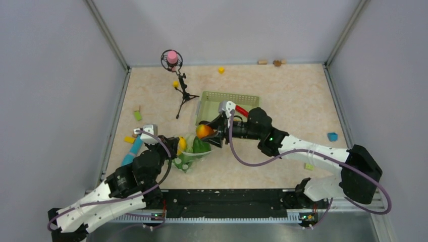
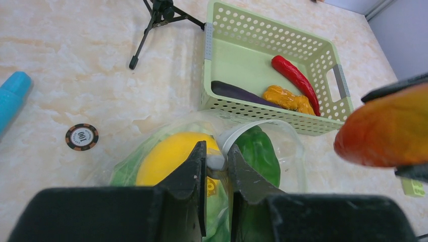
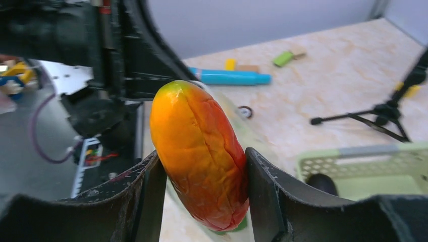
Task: Place the food in the zip-top bag and seal the zipper
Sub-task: Place the fake fruit in the zipper food storage bag.
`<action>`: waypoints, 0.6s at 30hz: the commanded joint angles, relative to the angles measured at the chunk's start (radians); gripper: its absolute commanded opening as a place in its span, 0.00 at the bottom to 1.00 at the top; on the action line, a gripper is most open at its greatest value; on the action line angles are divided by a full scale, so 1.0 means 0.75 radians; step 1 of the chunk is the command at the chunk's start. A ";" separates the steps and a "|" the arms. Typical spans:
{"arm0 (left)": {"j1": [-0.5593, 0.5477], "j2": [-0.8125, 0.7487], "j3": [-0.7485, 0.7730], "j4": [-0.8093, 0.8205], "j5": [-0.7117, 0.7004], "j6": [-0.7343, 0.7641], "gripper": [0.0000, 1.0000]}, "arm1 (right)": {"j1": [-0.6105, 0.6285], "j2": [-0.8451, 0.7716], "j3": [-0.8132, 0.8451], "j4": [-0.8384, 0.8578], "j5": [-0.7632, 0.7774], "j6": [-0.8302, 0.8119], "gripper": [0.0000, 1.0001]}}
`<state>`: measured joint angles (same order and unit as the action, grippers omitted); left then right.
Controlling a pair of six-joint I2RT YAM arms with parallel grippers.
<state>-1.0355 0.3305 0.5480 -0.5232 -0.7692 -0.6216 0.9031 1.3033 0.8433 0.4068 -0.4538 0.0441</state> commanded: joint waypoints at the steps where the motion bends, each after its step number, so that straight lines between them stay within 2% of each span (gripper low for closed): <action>1: 0.003 -0.028 -0.007 0.086 0.023 0.004 0.00 | 0.073 0.035 -0.019 0.341 -0.136 0.150 0.16; 7: 0.003 -0.043 -0.010 0.088 0.036 0.007 0.00 | 0.121 0.199 -0.031 0.546 -0.138 0.252 0.16; 14: 0.003 -0.052 -0.011 0.092 0.053 0.007 0.00 | 0.140 0.348 -0.019 0.618 -0.089 0.316 0.16; 18: 0.004 -0.055 -0.014 0.097 0.065 0.009 0.00 | 0.145 0.414 0.001 0.562 -0.063 0.326 0.17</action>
<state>-1.0355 0.3027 0.5453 -0.5232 -0.7353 -0.6212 0.9951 1.5810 0.8238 0.7734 -0.5144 0.2573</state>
